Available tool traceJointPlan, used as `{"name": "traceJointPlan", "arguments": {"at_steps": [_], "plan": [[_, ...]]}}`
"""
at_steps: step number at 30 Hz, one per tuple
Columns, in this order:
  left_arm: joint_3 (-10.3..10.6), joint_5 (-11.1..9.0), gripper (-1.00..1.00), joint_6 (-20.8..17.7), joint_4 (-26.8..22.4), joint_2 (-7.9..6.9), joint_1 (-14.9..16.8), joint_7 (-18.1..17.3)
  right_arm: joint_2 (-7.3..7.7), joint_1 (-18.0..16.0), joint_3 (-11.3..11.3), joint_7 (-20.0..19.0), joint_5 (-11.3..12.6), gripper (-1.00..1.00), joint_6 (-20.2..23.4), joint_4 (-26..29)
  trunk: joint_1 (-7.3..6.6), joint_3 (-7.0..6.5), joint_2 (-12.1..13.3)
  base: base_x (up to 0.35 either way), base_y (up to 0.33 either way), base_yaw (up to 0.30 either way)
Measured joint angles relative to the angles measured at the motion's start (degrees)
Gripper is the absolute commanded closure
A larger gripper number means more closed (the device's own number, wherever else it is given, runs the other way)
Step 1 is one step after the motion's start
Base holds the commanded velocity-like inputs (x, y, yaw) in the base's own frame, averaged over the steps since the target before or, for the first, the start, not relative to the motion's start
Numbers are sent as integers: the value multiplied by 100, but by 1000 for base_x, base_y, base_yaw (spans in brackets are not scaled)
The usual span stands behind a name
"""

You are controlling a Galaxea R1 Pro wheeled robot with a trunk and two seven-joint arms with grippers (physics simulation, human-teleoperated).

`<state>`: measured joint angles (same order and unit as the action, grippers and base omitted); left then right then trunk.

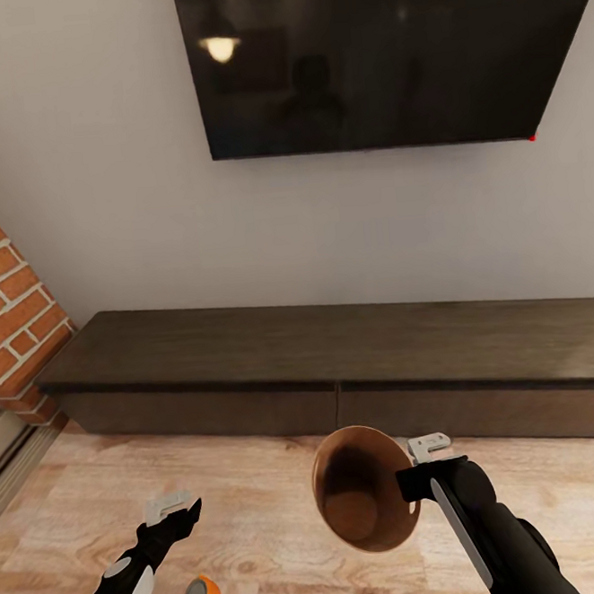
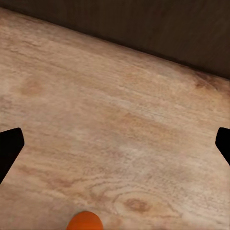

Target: Put the three can of soda from the living room inside the tash can in the kitchen.

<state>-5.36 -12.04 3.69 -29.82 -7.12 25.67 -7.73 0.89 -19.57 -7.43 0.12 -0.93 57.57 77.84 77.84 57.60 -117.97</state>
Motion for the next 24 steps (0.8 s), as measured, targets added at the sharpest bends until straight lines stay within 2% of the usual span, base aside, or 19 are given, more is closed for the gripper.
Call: {"name": "traceJointPlan", "arguments": {"at_steps": [24], "plan": [[0, 0, -100, 0, 2, 0, 0, 0, 0, 0, 0, -6, 4, 100, 11, 8, 0, 224, 0, 0, 0, 0]]}}
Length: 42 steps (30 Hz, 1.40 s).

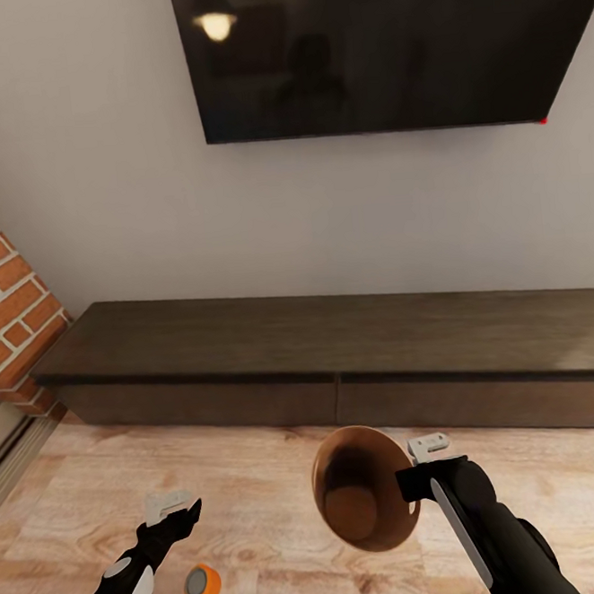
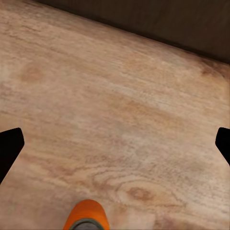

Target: Put the three can of soda from the living room inside the tash can in the kitchen.

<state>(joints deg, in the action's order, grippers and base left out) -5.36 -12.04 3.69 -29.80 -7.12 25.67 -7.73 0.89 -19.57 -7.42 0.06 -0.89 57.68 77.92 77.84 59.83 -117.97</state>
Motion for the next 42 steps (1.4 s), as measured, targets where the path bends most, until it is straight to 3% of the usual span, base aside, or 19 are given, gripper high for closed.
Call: {"name": "traceJointPlan", "arguments": {"at_steps": [19, 42], "plan": [[0, 0, -100, 0, 0, 0, 0, -1, 0, 0, 1, -1, -18, 100, 2, 1, 0, 177, 0, 175, 0, 0], [0, 0, -100, 4, -9, 0, 0, 0, 0, 0, 0, -2, -5, 100, 2, 1, 0, 391, 0, 8, 0, 0]]}}
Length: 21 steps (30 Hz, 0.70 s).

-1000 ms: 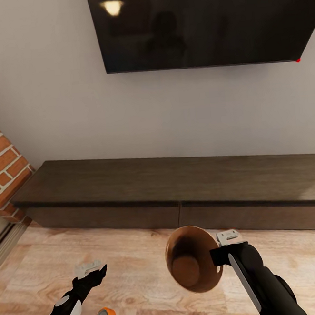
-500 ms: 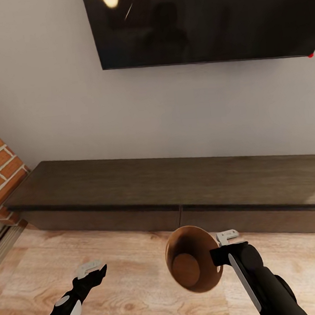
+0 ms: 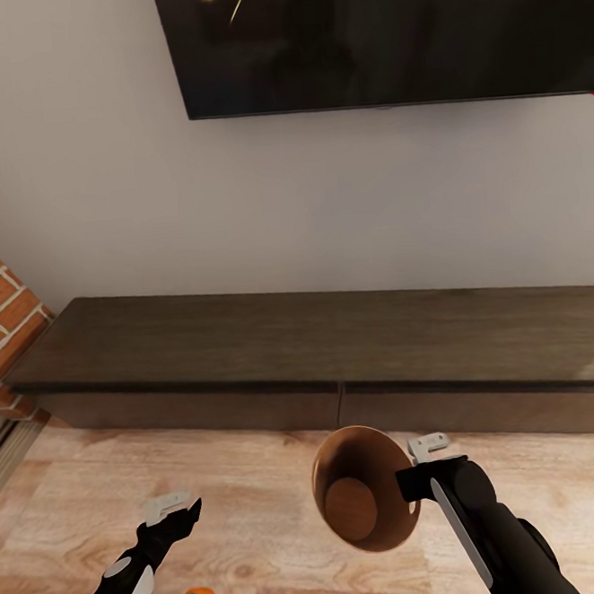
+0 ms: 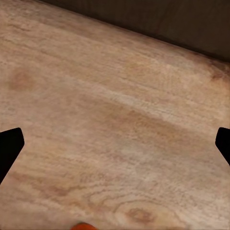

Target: Put the three can of soda from the living room inside the tash can in the kitchen.

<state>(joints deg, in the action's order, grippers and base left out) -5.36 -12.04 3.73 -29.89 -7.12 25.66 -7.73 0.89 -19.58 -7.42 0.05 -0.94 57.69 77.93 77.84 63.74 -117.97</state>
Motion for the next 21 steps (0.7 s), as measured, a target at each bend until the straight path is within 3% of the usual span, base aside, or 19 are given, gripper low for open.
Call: {"name": "traceJointPlan", "arguments": {"at_steps": [21], "plan": [[0, 0, -100, -12, -48, -7, 23, 2, 0, 0, 0, 0, -4, 100, 0, -5, 0, 195, 0, 0, 0, 0]]}}
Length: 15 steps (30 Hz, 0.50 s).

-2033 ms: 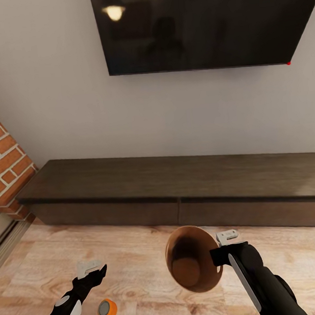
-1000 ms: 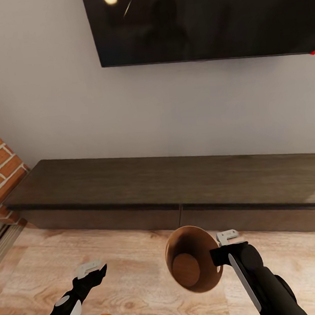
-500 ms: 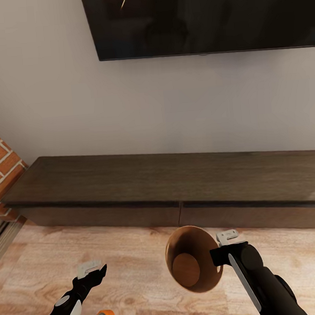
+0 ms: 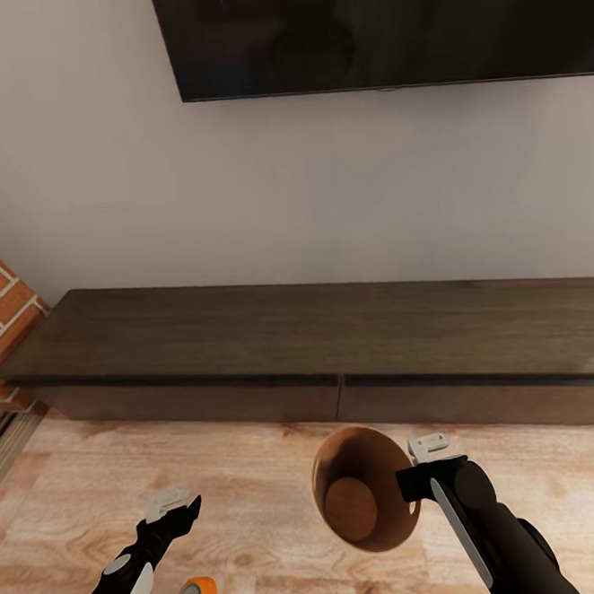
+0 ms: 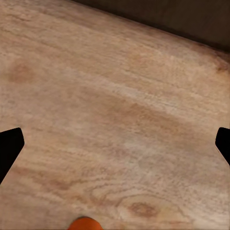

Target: Put the three can of soda from the living room inside the tash can in the kitchen.

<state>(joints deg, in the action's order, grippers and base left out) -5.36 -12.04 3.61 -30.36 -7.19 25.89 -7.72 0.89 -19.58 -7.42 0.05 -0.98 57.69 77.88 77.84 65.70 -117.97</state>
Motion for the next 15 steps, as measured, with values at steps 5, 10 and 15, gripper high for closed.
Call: {"name": "traceJointPlan", "arguments": {"at_steps": [5, 10, 15], "plan": [[0, 0, -100, -21, 2, -1, 96, 9, -4, 0, 0, 0, 3, 100, 0, -3, 0, 47, 0, 0, 0, 0], [0, 0, -100, -26, 23, -8, 113, 15, -9, 0, 0, 0, -4, 100, 0, -3, 0, 93, 0, 0, 0, 0], [-1, 0, -100, -22, 28, -10, 117, 17, -15, 0, 0, 0, 2, 100, 0, -3, 0, 140, 0, 0, 0, 0]]}}
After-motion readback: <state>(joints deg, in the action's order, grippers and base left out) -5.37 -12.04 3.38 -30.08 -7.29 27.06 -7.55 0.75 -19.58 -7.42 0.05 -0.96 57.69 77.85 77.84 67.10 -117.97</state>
